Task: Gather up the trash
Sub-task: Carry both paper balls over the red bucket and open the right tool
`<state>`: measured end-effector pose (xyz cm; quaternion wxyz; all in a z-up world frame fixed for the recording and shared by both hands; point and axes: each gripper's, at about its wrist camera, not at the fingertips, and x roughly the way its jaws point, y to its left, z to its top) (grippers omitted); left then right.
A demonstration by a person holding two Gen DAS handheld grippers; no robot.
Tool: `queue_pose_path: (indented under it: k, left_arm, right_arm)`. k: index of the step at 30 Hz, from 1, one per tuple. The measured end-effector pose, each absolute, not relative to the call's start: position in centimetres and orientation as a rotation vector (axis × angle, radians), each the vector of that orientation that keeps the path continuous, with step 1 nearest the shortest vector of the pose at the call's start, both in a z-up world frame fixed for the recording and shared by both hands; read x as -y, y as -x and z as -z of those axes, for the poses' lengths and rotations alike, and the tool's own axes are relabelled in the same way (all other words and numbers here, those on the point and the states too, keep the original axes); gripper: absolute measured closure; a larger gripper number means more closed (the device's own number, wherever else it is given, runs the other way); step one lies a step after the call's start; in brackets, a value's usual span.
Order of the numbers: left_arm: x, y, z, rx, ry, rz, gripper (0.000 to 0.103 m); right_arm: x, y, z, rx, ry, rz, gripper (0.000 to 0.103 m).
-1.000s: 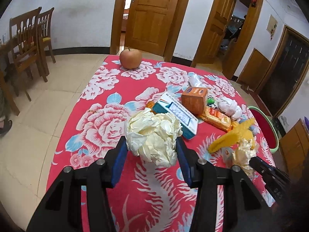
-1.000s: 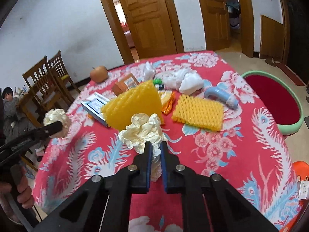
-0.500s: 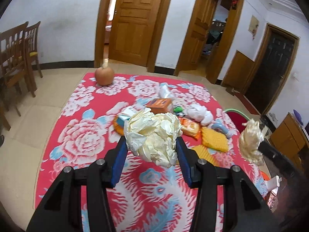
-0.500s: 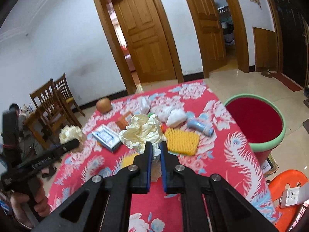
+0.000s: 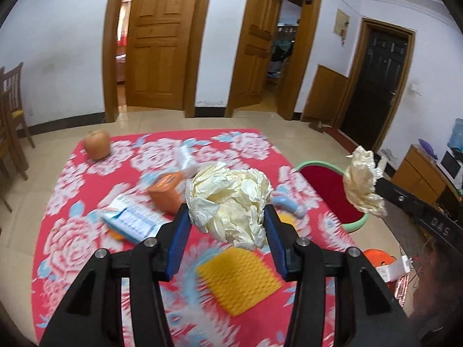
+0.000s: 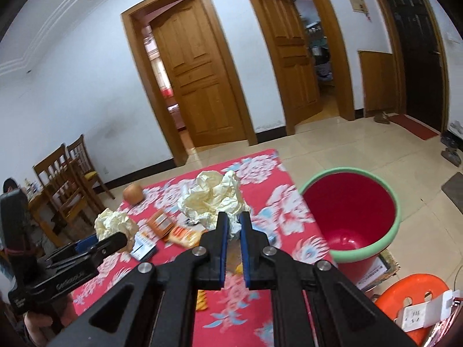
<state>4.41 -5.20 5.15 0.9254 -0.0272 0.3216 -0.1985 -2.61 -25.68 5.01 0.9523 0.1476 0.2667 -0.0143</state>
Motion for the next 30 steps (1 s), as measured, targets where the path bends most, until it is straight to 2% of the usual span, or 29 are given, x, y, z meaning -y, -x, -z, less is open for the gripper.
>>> queue_pose_path:
  k: [14,30]
  left_arm:
    - [16.7,-9.2,-5.7,-0.683,-0.024,0.536,0.052]
    - [25.9,-13.6,-1.1,-0.788,-0.126,0.608,0.052]
  right_arm:
    - [33.7,0.7,-2.6,-0.541,-0.395,0.172,0.093]
    - [40.3,-1.8,3.0,-0.649,-0.514,0.316,0.089]
